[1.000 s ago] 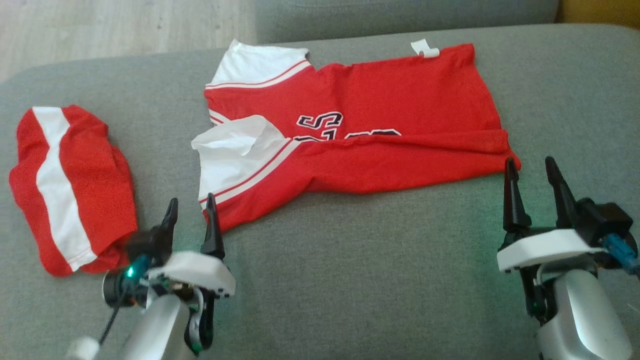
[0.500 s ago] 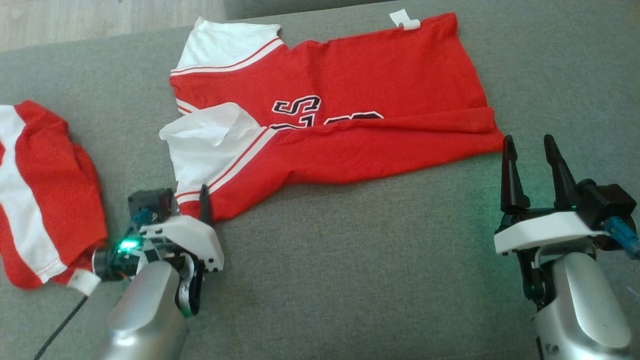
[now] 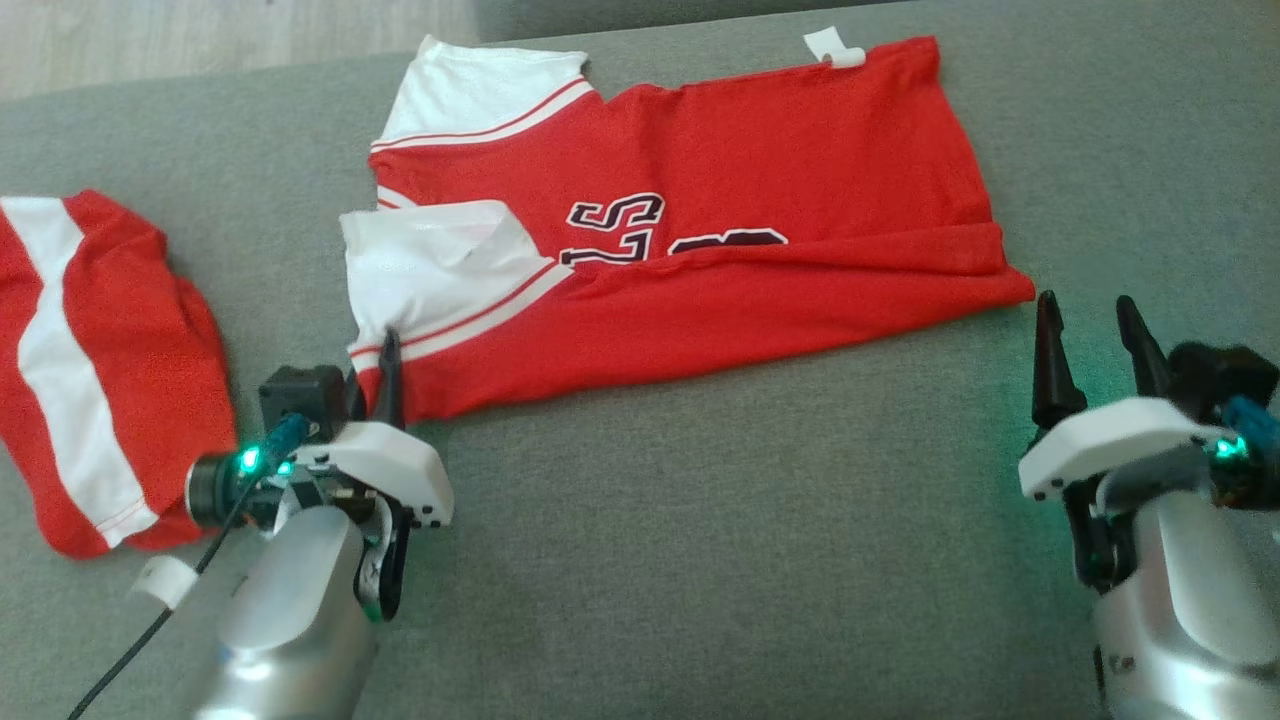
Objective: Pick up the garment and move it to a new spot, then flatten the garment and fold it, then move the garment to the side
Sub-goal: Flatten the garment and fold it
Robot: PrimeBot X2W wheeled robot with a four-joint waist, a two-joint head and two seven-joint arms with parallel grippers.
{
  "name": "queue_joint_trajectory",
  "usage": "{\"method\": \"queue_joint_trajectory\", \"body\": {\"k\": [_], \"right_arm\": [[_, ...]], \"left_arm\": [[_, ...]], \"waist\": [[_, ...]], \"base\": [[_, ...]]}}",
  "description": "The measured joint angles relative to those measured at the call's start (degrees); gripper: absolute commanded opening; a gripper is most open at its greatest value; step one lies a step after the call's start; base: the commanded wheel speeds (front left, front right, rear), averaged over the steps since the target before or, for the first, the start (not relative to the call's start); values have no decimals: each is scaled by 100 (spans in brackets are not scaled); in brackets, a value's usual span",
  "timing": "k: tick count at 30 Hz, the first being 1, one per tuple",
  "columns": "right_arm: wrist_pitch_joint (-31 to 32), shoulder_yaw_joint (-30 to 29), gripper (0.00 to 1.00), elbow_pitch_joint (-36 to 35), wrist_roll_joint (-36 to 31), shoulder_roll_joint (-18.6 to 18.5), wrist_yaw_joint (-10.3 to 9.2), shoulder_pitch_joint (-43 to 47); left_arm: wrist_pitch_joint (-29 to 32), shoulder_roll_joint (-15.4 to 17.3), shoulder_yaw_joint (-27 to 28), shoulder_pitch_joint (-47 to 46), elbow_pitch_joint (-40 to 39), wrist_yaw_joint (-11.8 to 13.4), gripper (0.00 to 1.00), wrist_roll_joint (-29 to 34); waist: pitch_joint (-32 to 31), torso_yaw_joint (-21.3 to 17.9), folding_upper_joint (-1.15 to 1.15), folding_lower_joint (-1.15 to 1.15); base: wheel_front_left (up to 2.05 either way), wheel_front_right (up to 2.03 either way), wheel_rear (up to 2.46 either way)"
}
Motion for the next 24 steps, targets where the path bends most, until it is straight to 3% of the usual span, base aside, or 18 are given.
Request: {"method": "queue_joint_trajectory", "body": {"k": [10, 23, 24], "right_arm": [[673, -318, 100, 1439, 212, 0, 0, -926], [575, -615, 100, 2900, -286, -44, -1, -1880], [524, -606, 47, 2978, -304, -51, -1, -1912]], "left_arm": [[-183, 93, -269, -322, -472, -203, 0, 263], [-118, 85, -436, -337, -678, -203, 0, 268], [-98, 87, -438, -334, -677, -203, 0, 267]], "waist": [[77, 236, 0, 0], [192, 368, 0, 0], [181, 370, 0, 0]], "base": [[0, 0, 0], [0, 0, 0], [0, 0, 0]]}}
